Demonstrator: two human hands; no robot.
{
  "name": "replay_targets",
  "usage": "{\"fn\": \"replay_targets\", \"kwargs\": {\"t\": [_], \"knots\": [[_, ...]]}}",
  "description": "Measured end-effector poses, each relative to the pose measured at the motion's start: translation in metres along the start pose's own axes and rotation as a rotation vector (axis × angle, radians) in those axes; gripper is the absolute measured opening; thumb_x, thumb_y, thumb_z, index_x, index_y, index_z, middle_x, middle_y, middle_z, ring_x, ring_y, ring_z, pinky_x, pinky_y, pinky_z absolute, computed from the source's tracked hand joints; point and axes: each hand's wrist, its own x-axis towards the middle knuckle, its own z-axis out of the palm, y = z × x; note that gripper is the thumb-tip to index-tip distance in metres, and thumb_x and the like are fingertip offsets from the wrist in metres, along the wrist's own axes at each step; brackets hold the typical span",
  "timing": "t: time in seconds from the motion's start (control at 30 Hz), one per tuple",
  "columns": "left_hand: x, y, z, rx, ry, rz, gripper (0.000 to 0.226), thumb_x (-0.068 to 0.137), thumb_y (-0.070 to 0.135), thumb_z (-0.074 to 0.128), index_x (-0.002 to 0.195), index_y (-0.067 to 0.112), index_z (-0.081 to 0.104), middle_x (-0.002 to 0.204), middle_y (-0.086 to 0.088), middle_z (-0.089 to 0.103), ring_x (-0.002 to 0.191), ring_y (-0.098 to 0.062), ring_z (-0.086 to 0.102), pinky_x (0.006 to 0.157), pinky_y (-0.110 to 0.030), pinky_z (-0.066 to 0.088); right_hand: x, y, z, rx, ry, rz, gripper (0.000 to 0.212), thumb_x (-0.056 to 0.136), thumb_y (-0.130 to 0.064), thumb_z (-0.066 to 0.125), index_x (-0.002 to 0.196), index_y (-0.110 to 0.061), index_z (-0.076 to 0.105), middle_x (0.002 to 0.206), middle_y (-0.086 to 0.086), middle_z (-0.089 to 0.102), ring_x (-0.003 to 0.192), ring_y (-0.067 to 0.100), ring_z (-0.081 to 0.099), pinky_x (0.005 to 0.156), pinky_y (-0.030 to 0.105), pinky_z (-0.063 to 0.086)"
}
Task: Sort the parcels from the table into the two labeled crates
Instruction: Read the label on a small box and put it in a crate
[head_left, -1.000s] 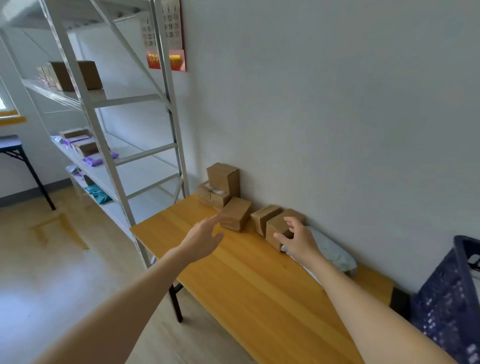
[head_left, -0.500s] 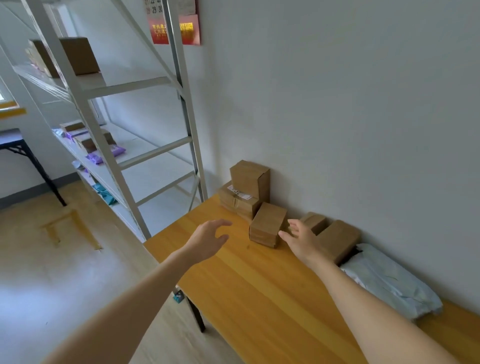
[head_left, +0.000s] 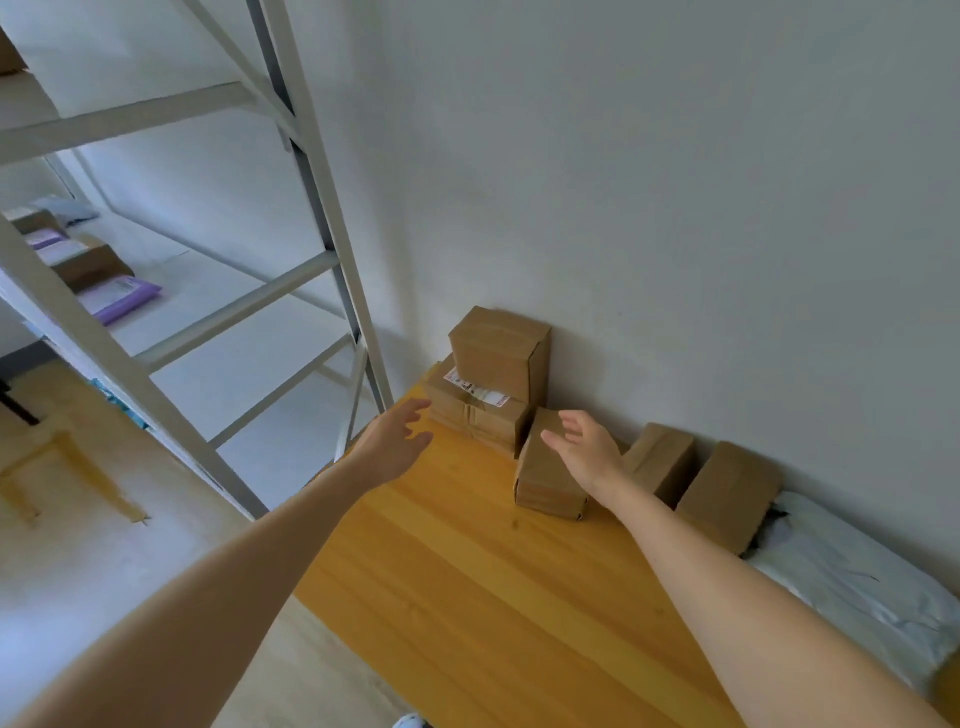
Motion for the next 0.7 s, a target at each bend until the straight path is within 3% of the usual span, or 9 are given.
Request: {"fn": "replay_targets", "kwargs": {"t": [0.13,0.3,0.5,0.6,0.7], "knots": [[0.062,-0.012,-0.012,0.088,-0.091,0.094,0.048,0.098,0.028,0.053,0.144,0.027,0.039,0.140,-0.005,0.049,0.125,-0.024,0.050,0.101,-0.039,0.044,0.036,-0.009,0.016,0.006,0.066,0.069,0.054,0.095,-0.037,0.057,0.142,-0.015,0.041,0.145,0.005,0.046,0.130,0.021,0.046,0.099,0.031,0.036],[0.133,-0.016,-0.022,0.023,-0.156,0.122,0.050,0.098,0.029,0.052,0.145,0.017,0.038,0.140,-0.009,0.049,0.125,-0.026,0.050,0.101,-0.041,0.044,0.075,-0.020,0.034,0.001,0.160,0.171,0.055,0.095,-0.040,0.057,0.142,-0.016,0.042,0.143,0.004,0.048,0.129,0.021,0.047,0.105,0.036,0.038],[0.197,-0.015,-0.018,-0.125,-0.262,0.118,0.051,0.100,0.036,0.046,0.145,0.013,0.036,0.140,-0.010,0.049,0.119,-0.017,0.048,0.086,-0.029,0.039,0.120,-0.032,0.044,0.136,0.244,0.292,0.063,0.093,-0.049,0.055,0.145,-0.017,0.038,0.145,0.002,0.046,0.131,0.021,0.045,0.107,0.037,0.038],[0.219,-0.013,-0.013,-0.159,-0.320,0.090,0.056,0.100,0.040,0.045,0.147,0.012,0.033,0.144,-0.010,0.046,0.130,-0.023,0.044,0.099,-0.034,0.040,0.138,-0.037,0.044,0.246,0.233,0.346,0.072,0.090,-0.052,0.058,0.147,-0.016,0.035,0.146,0.003,0.044,0.132,0.022,0.043,0.111,0.047,0.036],[0.236,-0.014,-0.007,-0.122,-0.369,0.109,0.059,0.100,0.044,0.041,0.148,0.010,0.033,0.145,-0.009,0.046,0.133,-0.025,0.042,0.110,-0.045,0.035,0.152,-0.039,0.043,0.343,0.249,0.393,0.076,0.088,-0.052,0.062,0.148,-0.016,0.033,0.147,0.003,0.043,0.133,0.023,0.042,0.110,0.046,0.037]]}}
